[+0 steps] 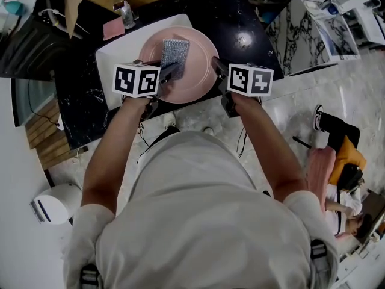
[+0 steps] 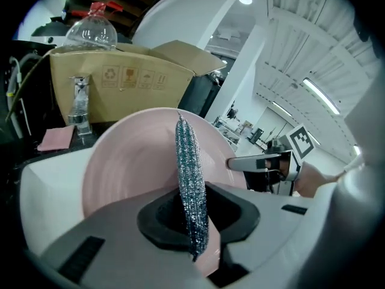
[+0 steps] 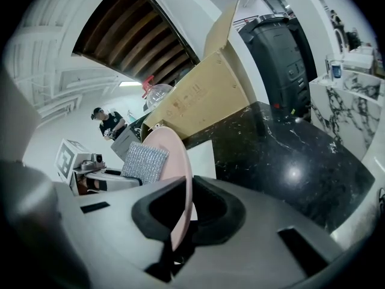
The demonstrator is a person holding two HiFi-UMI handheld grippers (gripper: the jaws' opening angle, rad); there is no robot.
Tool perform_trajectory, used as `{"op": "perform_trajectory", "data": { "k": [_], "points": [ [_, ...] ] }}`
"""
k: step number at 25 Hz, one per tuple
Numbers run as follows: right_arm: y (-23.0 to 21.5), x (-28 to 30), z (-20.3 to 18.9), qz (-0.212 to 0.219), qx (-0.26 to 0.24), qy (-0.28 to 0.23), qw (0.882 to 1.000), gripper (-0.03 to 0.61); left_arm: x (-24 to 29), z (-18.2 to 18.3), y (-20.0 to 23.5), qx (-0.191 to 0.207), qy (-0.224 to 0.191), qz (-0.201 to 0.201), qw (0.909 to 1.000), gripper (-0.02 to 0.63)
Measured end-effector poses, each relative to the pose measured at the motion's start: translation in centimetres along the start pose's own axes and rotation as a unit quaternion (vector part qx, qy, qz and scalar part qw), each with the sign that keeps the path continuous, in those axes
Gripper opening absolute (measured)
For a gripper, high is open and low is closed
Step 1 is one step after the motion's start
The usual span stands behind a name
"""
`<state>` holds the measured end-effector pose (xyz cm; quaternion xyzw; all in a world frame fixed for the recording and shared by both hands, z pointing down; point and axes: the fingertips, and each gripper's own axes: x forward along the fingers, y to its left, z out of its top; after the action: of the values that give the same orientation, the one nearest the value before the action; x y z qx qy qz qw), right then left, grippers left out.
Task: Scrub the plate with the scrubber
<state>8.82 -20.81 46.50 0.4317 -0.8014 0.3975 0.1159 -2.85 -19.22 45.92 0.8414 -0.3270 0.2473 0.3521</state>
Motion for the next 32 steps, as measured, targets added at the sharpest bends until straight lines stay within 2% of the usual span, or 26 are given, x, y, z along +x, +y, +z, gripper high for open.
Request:
{"op": "perform_trajectory", "data": {
  "k": [12, 15, 18, 26, 32],
  "points": [
    [-0.9, 0.1, 0.2, -0.004, 0.013, -0.001, 1.000, 0.028, -4.2, -2.0, 6.2, -0.019, 0.001, 0.075, 0.9970, 0.072],
    [-1.1, 0.1, 0.2, -0.006, 0.016, -0.002, 1.000, 0.028, -4.7, -2.1, 6.8, -0.023, -0.003, 0.080, 0.9965, 0.071],
    [-1.2, 0.4, 0.2, -0.008, 0.017, -0.003, 1.000, 0.026, -4.5, -1.4, 5.5, -0.016, -0.014, 0.068, 0.9974, 0.071],
    [-0.3, 1.0, 0.2, -0.002, 0.024, -0.003, 1.000, 0.023, -0.7, 0.7, -2.4, 0.008, -0.023, -0.016, 0.9996, 0.071],
    [0.8, 1.3, 0.0, 0.008, 0.029, -0.006, 1.000, 0.023, 2.0, 1.0, -4.7, 0.001, -0.020, -0.046, 0.9987, 0.071]
  ]
}}
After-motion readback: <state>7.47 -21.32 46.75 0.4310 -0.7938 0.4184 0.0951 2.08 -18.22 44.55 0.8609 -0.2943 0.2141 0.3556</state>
